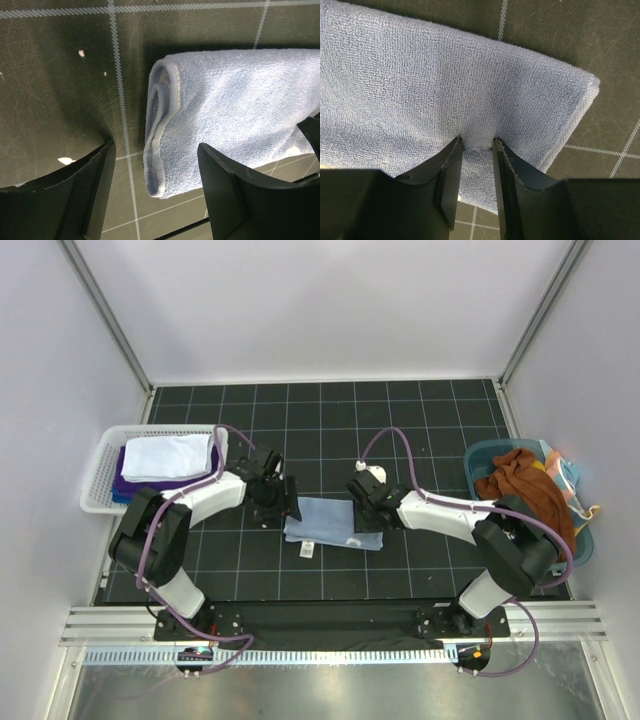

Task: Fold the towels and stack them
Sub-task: Neatly place the folded towel into the bin

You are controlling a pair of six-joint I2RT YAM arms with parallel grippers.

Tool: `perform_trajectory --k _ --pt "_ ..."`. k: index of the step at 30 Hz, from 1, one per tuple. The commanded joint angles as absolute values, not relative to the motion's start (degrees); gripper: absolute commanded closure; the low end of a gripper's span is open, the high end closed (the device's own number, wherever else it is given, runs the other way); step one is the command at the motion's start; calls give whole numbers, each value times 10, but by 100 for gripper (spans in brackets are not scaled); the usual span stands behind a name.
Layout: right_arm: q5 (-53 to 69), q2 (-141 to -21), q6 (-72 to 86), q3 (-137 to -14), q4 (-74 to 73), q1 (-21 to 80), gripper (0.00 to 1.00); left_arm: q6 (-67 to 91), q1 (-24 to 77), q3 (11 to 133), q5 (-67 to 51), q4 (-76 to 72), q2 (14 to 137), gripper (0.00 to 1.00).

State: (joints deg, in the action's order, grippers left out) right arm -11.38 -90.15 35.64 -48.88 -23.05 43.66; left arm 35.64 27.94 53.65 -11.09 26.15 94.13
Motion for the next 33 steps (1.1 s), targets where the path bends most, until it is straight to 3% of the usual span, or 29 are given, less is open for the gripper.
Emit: perform_trajectory --k 1,19,25,28,31,33 --pt "-133 -910 347 -477 -227 422 62 365 278 515 -128 229 962 30" --pt "-94 -876 346 -446 -207 382 62 416 323 490 -100 191 1016 38" --pt "-90 -865 347 -447 -207 383 62 419 324 507 -70 216 998 60" --pt "-82 -852 345 -452 -213 383 62 407 325 532 -39 253 984 76" --pt "-77 -832 344 -458 -219 383 60 395 325 562 15 294 970 100" --pt "-81 -813 340 -464 -230 383 58 390 325 586 60 316 965 100"
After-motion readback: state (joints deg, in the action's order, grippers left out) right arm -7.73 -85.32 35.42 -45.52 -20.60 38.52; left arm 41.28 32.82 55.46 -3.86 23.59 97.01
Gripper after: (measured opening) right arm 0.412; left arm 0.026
